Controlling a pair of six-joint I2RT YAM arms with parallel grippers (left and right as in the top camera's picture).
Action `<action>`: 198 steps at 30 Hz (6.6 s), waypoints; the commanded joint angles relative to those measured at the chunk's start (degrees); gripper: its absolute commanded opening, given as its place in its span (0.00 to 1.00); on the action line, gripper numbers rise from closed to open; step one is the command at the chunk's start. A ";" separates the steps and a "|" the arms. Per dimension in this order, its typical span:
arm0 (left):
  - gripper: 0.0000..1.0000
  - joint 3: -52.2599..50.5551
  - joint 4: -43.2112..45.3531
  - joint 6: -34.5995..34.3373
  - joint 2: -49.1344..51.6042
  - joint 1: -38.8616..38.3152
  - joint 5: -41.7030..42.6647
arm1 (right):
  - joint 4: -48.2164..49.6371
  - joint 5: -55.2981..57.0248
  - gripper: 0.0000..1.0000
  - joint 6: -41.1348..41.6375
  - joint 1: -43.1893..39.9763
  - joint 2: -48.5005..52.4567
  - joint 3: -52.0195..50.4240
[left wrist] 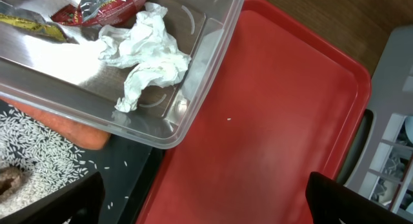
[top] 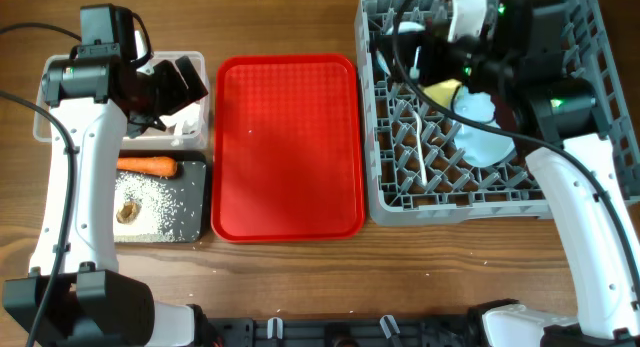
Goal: Sort waste into correct bins and load items into the dishwasher rack
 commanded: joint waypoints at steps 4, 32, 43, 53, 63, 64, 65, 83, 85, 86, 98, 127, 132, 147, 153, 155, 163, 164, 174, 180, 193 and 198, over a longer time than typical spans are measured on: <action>1.00 0.61 0.09 -0.07 -0.15 0.20 0.68 | 6.58 3.91 1.00 0.09 0.24 -8.63 0.70; 1.00 0.61 0.11 -0.07 -0.15 0.20 0.68 | 44.13 11.43 1.00 -8.87 -2.10 -81.00 -80.76; 1.00 0.61 0.09 -0.07 -0.15 0.20 0.68 | 42.07 13.75 1.00 -7.17 -2.71 -82.51 -87.69; 1.00 0.61 0.09 -0.07 -0.15 0.20 0.68 | 34.86 13.75 1.00 -6.97 -4.74 -82.16 -87.67; 1.00 0.61 0.09 -0.07 -0.15 0.20 0.68 | 34.86 13.75 1.00 -6.95 -4.74 -82.12 -87.67; 1.00 0.61 0.09 -0.07 -0.15 0.20 0.68 | 34.84 13.75 1.00 -6.97 -4.74 -82.12 -87.67; 1.00 0.61 0.11 -0.07 -0.15 0.20 0.68 | 34.86 13.75 1.00 -6.97 -4.74 -82.12 -87.67; 1.00 0.48 -0.09 -0.09 -10.25 0.17 0.68 | 34.86 13.75 1.00 -6.97 -4.74 -82.12 -87.67; 1.00 0.46 -0.09 -0.11 -16.61 0.15 3.65 | 34.86 13.75 1.00 -6.97 -4.74 -82.12 -87.67; 1.00 0.28 -0.09 -0.11 -19.56 -0.15 5.18 | 34.86 13.75 1.00 -6.95 -4.74 -82.12 -87.67; 1.00 -39.04 19.82 -0.11 -51.15 -1.31 8.74 | 34.86 13.75 1.00 -6.95 -4.74 -82.12 -87.67; 1.00 -89.44 67.36 0.57 -82.09 -1.33 0.39 | 34.84 13.75 1.00 -6.97 -4.74 -82.12 -87.67; 1.00 -89.44 63.80 5.75 -84.74 -3.02 -2.97 | 34.84 13.75 1.00 -6.97 -4.74 -82.12 -87.67; 1.00 -89.44 59.76 16.68 -91.45 -7.13 -2.75 | 34.84 13.75 1.00 -6.95 -4.74 -82.09 -87.67; 1.00 -89.44 59.78 16.68 -92.24 -4.55 -2.78 | 34.84 13.75 1.00 -6.95 -4.74 -82.12 -87.67; 1.00 -89.44 59.84 16.68 -92.28 -4.37 -2.78 | 34.86 13.75 1.00 -6.97 -4.74 -82.12 -87.67; 1.00 -89.44 59.82 16.68 -92.28 -4.37 -2.75 | 34.86 13.75 1.00 -6.97 -4.74 -82.09 -87.67; 1.00 -89.44 59.82 16.68 -92.28 -4.37 -2.78 | 34.84 13.75 1.00 -6.97 -4.74 -82.12 -87.67; 1.00 -89.44 59.82 16.70 -92.28 -4.37 -2.78 | 34.84 13.75 1.00 -6.97 -4.74 -82.12 -87.67; 1.00 -89.44 59.82 16.68 -92.28 -4.37 -2.78 | 34.84 13.75 1.00 -6.97 -4.74 -82.09 -87.67; 1.00 -89.44 59.84 16.68 -92.28 -4.37 -2.75 | 34.84 13.75 1.00 -6.95 -4.74 -82.12 -87.67; 1.00 -89.44 59.82 16.68 -92.28 -4.37 -2.78 | 34.84 13.75 1.00 -6.95 -4.74 -82.12 -87.67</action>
